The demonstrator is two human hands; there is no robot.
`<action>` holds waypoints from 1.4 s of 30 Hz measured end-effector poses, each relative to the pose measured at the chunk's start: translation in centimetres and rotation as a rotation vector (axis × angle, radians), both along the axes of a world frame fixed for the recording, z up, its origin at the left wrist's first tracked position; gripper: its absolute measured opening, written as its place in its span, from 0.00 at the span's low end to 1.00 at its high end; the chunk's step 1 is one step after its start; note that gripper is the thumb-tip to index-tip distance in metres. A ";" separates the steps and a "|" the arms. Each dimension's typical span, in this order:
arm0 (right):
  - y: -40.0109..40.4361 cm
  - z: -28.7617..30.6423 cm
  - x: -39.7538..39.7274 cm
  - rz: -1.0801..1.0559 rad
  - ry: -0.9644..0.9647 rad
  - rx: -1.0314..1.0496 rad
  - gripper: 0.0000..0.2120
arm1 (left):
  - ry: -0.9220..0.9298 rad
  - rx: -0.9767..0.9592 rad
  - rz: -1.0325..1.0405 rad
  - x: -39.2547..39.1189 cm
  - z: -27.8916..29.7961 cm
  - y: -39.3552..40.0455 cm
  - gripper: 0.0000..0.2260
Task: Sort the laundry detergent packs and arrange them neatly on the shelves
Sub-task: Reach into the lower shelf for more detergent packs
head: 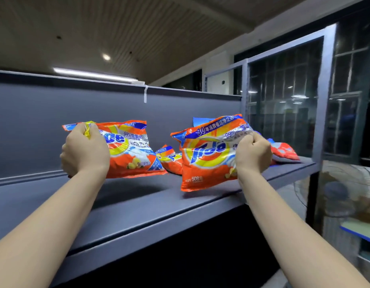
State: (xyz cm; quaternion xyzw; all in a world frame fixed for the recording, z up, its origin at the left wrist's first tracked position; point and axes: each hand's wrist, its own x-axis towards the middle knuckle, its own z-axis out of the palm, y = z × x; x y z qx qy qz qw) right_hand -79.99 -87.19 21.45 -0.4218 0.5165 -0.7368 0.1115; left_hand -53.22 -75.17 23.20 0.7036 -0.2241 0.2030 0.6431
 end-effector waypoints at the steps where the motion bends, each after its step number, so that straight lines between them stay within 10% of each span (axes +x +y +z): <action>1: -1.7 0.2 0.7 0.073 0.046 0.035 0.10 | 0.003 -0.012 0.023 0.0 0.2 -0.6 0.16; 3: -4.8 0.0 2.1 0.283 0.235 0.136 0.06 | 0.024 -0.044 0.067 0.0 0.7 -1.6 0.14; 6: -7.8 -1.2 3.5 0.400 0.714 0.262 0.29 | 0.089 -0.097 0.122 -0.4 1.8 -3.6 0.14; 11: -8.7 -2.4 2.7 0.538 1.086 0.296 0.17 | 0.146 -0.203 0.075 -1.8 3.5 -9.4 0.12; 16: -9.5 -3.2 0.3 0.930 1.041 0.273 0.32 | 0.178 -0.125 -0.066 -4.3 3.0 -16.8 0.15; 20: -10.6 -2.8 0.1 1.039 0.971 0.273 0.33 | 0.166 0.558 -0.142 -5.6 0.0 -20.7 0.39; 23: -11.0 -2.6 0.8 1.018 0.995 0.254 0.32 | -0.095 0.975 -0.261 -6.0 -1.6 -20.9 0.33; 42: -5.2 -3.6 1.2 0.858 0.973 -0.051 0.20 | -0.318 0.826 -0.081 -8.5 -2.0 -7.0 0.11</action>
